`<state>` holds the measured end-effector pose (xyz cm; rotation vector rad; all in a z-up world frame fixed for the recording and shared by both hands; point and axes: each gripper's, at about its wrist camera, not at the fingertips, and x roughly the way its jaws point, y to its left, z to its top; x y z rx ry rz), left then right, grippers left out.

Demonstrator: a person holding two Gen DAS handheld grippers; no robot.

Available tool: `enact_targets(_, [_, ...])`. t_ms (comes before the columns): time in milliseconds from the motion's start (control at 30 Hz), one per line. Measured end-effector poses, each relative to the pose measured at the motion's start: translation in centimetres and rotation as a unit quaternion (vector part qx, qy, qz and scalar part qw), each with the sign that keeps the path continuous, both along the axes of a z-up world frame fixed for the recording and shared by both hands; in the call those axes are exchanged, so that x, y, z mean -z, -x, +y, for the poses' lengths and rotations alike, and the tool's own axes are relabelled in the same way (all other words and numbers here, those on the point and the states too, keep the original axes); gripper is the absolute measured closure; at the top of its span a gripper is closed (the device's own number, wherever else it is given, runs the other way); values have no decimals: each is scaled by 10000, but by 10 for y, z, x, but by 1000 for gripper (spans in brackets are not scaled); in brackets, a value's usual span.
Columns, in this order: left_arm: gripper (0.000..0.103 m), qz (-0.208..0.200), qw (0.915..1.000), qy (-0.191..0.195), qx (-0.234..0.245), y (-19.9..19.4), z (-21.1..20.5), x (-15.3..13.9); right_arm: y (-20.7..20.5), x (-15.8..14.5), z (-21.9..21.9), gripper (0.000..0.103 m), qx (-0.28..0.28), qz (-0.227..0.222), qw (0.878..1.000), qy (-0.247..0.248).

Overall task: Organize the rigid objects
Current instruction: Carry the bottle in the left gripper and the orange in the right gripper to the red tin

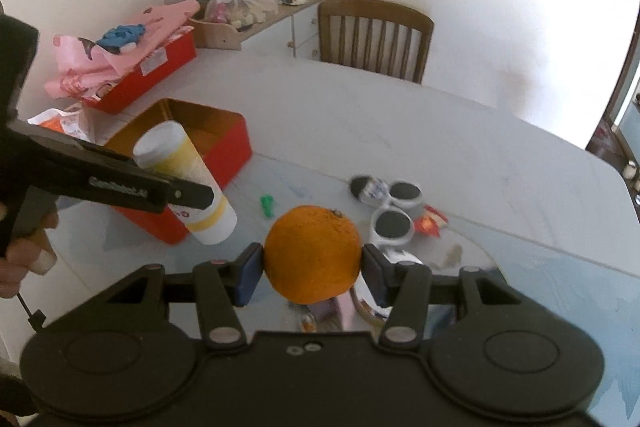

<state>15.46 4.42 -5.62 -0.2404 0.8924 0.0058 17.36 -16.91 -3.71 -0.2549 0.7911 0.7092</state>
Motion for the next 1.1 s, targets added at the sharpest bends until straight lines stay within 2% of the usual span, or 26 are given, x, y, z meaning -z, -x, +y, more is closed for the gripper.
enact_targets(233, [59, -355, 9990, -28, -273, 8, 46, -30, -1, -13, 48, 50, -208, -179, 9996, -48])
enact_targets(367, [59, -457, 9977, -126, -489, 6, 76, -35, -4, -15, 83, 50, -396, -189, 9990, -36])
enact_targets(633, [59, -333, 9947, -93, -967, -8, 136, -8, -16, -7, 145, 50, -616, -208, 9979, -8])
enact_targets(767, [59, -291, 9941, -156, -1035, -16, 152, 6, -32, 4, 168, 50, -571, 8, 9984, -39])
enact_targets(1100, [59, -323, 9935, -254, -1058, -43, 173, 28, -44, 40, 224, 50, -974, -238, 9932, 598])
